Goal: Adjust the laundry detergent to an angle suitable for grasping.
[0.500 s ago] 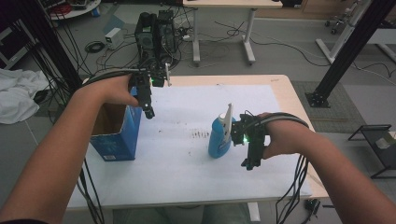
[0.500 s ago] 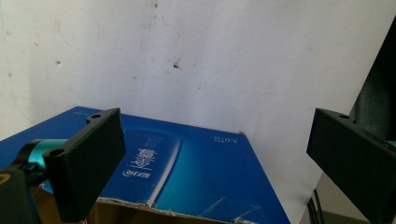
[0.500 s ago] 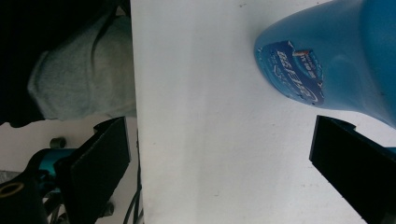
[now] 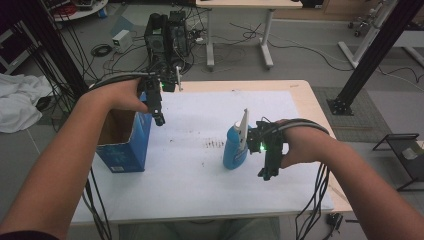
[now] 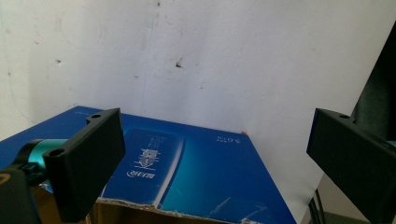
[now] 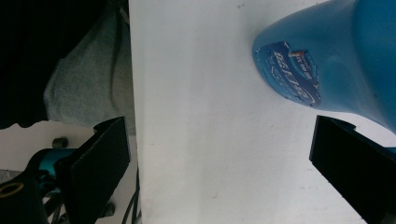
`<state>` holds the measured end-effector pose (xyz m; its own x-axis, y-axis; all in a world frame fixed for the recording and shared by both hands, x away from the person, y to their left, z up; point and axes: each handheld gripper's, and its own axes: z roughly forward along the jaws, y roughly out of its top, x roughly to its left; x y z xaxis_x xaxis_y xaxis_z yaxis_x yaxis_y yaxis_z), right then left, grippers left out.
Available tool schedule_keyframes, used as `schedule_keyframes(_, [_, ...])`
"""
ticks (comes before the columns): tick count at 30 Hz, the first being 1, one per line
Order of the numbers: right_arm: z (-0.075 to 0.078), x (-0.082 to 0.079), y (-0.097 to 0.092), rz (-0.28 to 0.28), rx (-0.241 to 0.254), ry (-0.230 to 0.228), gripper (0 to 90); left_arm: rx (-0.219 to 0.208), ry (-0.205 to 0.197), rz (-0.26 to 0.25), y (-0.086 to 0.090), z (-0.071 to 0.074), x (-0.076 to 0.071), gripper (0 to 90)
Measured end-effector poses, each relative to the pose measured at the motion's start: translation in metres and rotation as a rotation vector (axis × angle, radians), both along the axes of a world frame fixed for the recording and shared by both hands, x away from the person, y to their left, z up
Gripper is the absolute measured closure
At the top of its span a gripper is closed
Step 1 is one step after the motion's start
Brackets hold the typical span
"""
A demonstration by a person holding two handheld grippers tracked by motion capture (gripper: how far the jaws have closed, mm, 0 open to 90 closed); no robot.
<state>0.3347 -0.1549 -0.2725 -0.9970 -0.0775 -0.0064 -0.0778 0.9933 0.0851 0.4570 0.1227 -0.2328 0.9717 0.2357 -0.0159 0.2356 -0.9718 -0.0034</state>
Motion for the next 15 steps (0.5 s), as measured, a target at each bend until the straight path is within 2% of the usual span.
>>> schedule_keyframes(5, [-0.0007,-0.0004,-0.0001,-0.005,-0.004,0.009,4.2,0.004,0.004,0.008,0.0013,0.0002,0.0005,4.1])
schedule_keyframes(15, [0.0002,-0.001,-0.0015,-0.001,-0.001,0.003,4.2,0.004,-0.018,0.016,0.0046,0.0053,-0.0059,4.1])
